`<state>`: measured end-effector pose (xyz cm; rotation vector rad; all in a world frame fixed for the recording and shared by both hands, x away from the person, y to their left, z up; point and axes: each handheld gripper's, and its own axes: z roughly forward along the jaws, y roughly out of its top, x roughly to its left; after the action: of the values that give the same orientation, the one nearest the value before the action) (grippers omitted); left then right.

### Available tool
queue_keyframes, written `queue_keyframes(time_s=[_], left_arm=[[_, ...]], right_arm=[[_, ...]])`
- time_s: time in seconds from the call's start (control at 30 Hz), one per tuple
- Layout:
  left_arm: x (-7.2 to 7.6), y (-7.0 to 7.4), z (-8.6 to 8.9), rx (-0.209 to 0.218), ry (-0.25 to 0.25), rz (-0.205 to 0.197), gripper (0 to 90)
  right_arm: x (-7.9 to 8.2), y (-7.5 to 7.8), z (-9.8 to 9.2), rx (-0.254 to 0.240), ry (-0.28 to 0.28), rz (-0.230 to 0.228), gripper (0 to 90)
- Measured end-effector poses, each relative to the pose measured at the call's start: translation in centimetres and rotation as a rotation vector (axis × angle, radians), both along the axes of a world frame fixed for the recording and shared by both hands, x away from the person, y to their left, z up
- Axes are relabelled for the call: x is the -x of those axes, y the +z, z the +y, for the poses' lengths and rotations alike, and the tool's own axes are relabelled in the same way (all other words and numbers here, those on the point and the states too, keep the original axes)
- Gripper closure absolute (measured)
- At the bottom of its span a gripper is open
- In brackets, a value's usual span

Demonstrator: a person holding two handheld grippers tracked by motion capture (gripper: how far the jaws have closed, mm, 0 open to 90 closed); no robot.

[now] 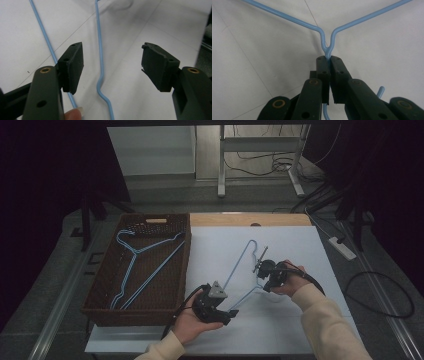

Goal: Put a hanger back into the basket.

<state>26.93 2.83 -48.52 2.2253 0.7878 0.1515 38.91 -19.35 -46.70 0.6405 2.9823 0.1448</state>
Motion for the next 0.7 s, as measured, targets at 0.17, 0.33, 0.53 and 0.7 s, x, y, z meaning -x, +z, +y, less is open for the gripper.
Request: queue_keyframes(time_s=[0.17,0.33,0.53,0.7], left_arm=[[-0.9,-0.8,-0.7,-0.021,0.009,0.005,35.3],[-1.8,-1.6,-1.5,-0.04,0.01,0.016,36.8],[-3.2,-3.0,-2.5,-0.07,0.013,0.041,42.1],[-3.8,-3.7,-2.8,-0.076,0.016,0.067,49.0]], right_arm=[[0.0,0.1,0.0,-0.002,-0.003,0.001,86.4],[0.1,0.2,-0.1,-0.003,-0.008,0.004,86.4],[0.4,0.4,0.0,-0.002,-0.002,0.0,86.5],[0.4,0.5,0.1,-0.002,0.001,-0.001,86.4]])
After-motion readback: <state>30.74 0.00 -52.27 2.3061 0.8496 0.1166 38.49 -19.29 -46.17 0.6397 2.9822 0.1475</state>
